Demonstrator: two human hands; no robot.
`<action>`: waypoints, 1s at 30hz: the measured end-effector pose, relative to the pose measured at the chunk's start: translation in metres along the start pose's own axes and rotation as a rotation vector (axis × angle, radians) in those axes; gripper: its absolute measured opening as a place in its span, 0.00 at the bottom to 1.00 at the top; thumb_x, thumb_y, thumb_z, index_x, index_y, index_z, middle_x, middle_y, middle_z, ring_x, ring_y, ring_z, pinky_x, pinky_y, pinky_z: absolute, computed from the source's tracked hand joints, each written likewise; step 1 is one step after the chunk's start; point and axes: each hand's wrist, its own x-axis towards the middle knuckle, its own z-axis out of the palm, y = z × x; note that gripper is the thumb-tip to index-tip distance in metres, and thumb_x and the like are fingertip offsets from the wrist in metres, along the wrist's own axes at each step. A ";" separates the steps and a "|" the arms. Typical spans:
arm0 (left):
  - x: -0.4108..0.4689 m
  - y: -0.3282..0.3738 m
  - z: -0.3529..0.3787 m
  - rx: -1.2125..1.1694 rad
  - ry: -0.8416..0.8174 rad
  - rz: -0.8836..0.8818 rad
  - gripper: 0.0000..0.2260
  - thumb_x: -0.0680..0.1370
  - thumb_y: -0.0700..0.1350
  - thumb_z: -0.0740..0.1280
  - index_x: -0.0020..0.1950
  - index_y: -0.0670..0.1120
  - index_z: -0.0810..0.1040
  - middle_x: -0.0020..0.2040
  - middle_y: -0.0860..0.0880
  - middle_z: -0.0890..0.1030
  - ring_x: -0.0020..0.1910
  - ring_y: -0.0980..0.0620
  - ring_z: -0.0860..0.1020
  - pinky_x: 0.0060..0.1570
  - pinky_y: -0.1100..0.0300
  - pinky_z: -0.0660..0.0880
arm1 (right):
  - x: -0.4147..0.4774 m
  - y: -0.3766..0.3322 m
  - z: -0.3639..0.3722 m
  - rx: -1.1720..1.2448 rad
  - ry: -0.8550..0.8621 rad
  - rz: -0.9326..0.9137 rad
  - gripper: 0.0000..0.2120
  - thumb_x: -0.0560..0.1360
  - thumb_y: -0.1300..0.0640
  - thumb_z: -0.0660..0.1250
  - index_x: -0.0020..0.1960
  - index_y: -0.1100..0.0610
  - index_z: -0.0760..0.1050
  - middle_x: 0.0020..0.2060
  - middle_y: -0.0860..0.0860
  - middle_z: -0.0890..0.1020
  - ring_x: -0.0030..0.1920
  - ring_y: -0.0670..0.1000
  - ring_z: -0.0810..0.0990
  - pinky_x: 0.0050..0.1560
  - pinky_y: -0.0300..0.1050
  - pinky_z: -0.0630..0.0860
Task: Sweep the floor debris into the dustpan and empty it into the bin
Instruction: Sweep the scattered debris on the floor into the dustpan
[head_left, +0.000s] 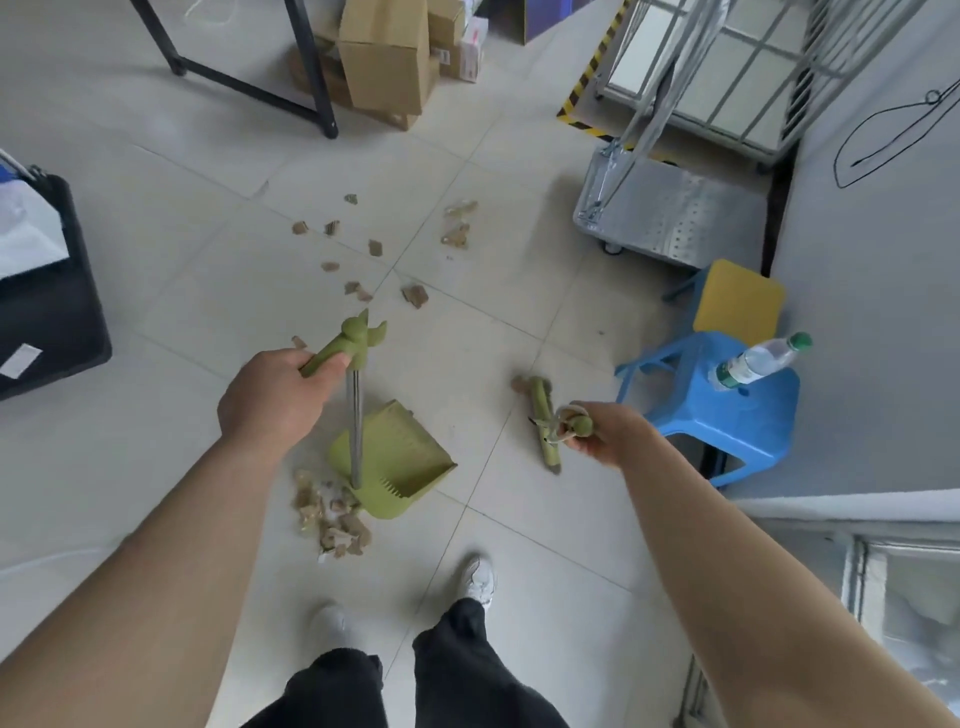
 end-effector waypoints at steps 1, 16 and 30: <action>-0.001 0.004 0.003 0.000 0.008 -0.010 0.23 0.76 0.64 0.64 0.33 0.46 0.77 0.28 0.49 0.78 0.26 0.46 0.75 0.31 0.58 0.71 | 0.002 -0.004 0.004 -0.031 -0.032 -0.002 0.03 0.74 0.69 0.67 0.46 0.66 0.74 0.36 0.58 0.75 0.28 0.52 0.78 0.21 0.37 0.75; 0.013 0.068 0.030 0.014 0.041 0.019 0.24 0.76 0.63 0.63 0.35 0.43 0.78 0.30 0.46 0.79 0.30 0.44 0.76 0.31 0.59 0.66 | 0.011 -0.061 -0.067 0.039 -0.039 -0.115 0.10 0.76 0.69 0.61 0.37 0.64 0.74 0.35 0.60 0.76 0.31 0.52 0.76 0.25 0.36 0.74; 0.099 0.100 0.026 0.010 -0.018 0.041 0.23 0.77 0.63 0.63 0.40 0.43 0.81 0.35 0.47 0.83 0.32 0.44 0.79 0.31 0.59 0.69 | 0.075 -0.118 0.003 0.025 -0.007 -0.015 0.07 0.75 0.73 0.62 0.41 0.65 0.72 0.28 0.58 0.74 0.23 0.51 0.76 0.18 0.36 0.72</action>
